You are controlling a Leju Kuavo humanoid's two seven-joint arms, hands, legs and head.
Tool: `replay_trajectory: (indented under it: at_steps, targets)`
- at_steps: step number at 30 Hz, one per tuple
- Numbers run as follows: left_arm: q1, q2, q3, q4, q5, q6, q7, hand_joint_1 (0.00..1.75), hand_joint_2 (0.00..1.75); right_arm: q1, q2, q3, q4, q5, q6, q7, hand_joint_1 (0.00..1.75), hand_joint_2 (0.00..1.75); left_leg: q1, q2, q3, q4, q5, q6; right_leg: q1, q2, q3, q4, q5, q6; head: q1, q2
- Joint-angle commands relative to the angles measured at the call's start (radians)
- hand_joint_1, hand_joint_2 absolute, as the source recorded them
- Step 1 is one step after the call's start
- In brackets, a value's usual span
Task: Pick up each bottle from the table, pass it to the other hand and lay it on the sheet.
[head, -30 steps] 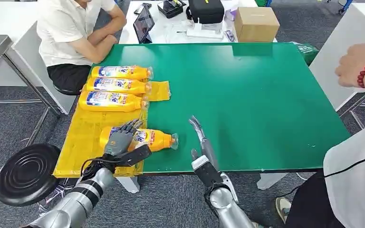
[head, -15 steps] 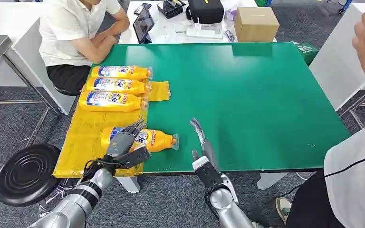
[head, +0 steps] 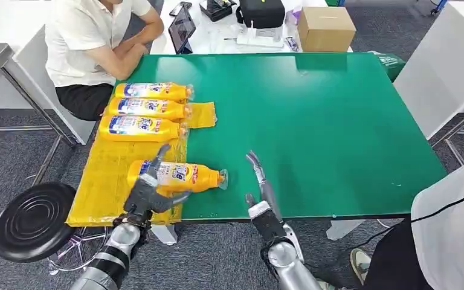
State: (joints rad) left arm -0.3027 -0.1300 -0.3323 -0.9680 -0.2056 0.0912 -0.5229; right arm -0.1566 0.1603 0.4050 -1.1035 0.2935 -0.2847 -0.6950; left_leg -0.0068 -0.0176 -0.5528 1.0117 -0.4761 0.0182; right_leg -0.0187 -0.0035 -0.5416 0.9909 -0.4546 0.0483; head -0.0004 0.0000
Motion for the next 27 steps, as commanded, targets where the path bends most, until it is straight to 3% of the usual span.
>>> replay_trajectory:
  at_steps: [1, 5, 9, 12, 20, 21, 22, 23, 25, 26, 27]
  targets:
    - [0.118, -0.069, 0.079, -0.206, 0.440, -0.226, 0.048, 0.00, 1.75, 0.075, -0.102, 0.111, -0.287, -0.161, 0.035, -0.003, 0.00, 0.00, 0.002, 0.002, -0.001, 0.000, -0.001, -0.002, 0.002, 0.001, 0.000, -0.001, 0.000, -0.002, 0.000, 0.000]
    - [0.151, -0.070, 0.044, -0.286, 0.552, -0.232, 0.076, 0.00, 1.75, 0.100, -0.090, 0.095, -0.344, -0.215, 0.127, -0.003, 0.00, 0.00, 0.001, 0.002, -0.005, 0.001, -0.001, -0.001, 0.001, 0.000, -0.004, 0.001, 0.000, -0.002, 0.000, 0.000]
    - [0.187, -0.039, -0.032, -0.309, 0.537, -0.220, 0.068, 0.00, 1.75, 0.127, -0.016, 0.027, -0.300, -0.288, 0.305, -0.003, 0.00, 0.00, 0.002, 0.002, -0.004, 0.001, -0.001, -0.002, 0.002, 0.001, -0.004, 0.000, 0.000, -0.003, 0.000, 0.000]
    - [0.230, -0.039, -0.046, -0.337, 0.529, -0.212, 0.062, 0.00, 1.75, 0.146, 0.049, -0.006, -0.214, -0.295, 0.283, -0.003, 0.00, 0.00, 0.001, 0.001, -0.003, -0.001, 0.000, -0.001, 0.001, 0.000, -0.004, -0.001, 0.000, -0.001, 0.000, 0.000]
    - [0.247, -0.036, -0.050, -0.357, 0.526, -0.208, 0.062, 0.00, 1.75, 0.153, 0.052, 0.000, -0.218, -0.289, 0.274, -0.003, 0.00, 0.00, 0.001, 0.001, -0.004, -0.001, 0.000, -0.001, 0.001, 0.001, -0.005, -0.001, 0.000, -0.001, 0.000, 0.000]
    - [0.250, -0.032, -0.053, -0.359, 0.515, -0.191, 0.077, 0.00, 1.75, 0.143, 0.056, -0.013, -0.175, -0.276, 0.206, 0.020, 0.00, 0.00, 0.001, 0.002, -0.004, -0.001, 0.000, -0.001, 0.001, 0.001, -0.004, -0.001, 0.000, -0.001, 0.000, 0.000]
    - [0.285, -0.021, -0.058, -0.388, 0.475, -0.166, 0.071, 0.00, 1.75, 0.138, 0.059, -0.007, -0.142, -0.273, 0.146, 0.121, 0.00, 0.00, 0.002, 0.003, -0.004, -0.001, 0.000, -0.001, 0.002, 0.001, -0.004, -0.002, 0.001, -0.002, 0.000, 0.000]
    - [0.311, -0.009, -0.063, -0.412, 0.463, -0.168, 0.068, 0.00, 1.75, 0.136, 0.051, 0.011, -0.132, -0.289, 0.155, 0.130, 0.00, 0.00, 0.001, 0.002, -0.003, -0.001, 0.000, -0.001, 0.001, 0.001, -0.003, -0.002, 0.001, -0.001, 0.000, 0.000]
    - [0.342, 0.007, -0.077, -0.447, 0.435, -0.180, 0.053, 0.00, 1.75, 0.147, 0.039, 0.033, -0.158, -0.346, 0.204, 0.062, 0.00, 0.00, 0.002, 0.005, -0.002, -0.002, -0.001, -0.002, 0.002, 0.004, -0.002, -0.003, 0.001, -0.002, 0.000, 0.000]
    - [0.348, 0.012, -0.084, -0.461, 0.423, -0.184, 0.047, 0.00, 1.75, 0.153, 0.031, 0.039, -0.182, -0.350, 0.205, 0.053, 0.00, 1.75, 0.001, 0.004, -0.002, -0.002, -0.001, -0.001, 0.001, 0.003, -0.003, -0.002, 0.000, -0.002, 0.000, 0.000]
    - [0.346, 0.019, -0.101, -0.466, 0.355, -0.156, 0.034, 0.00, 1.75, 0.161, 0.029, 0.035, -0.217, -0.375, 0.211, 0.057, 0.00, 1.75, 0.002, 0.005, -0.002, -0.002, -0.001, -0.002, 0.002, 0.004, -0.002, -0.002, 0.001, -0.003, 0.000, 0.000]
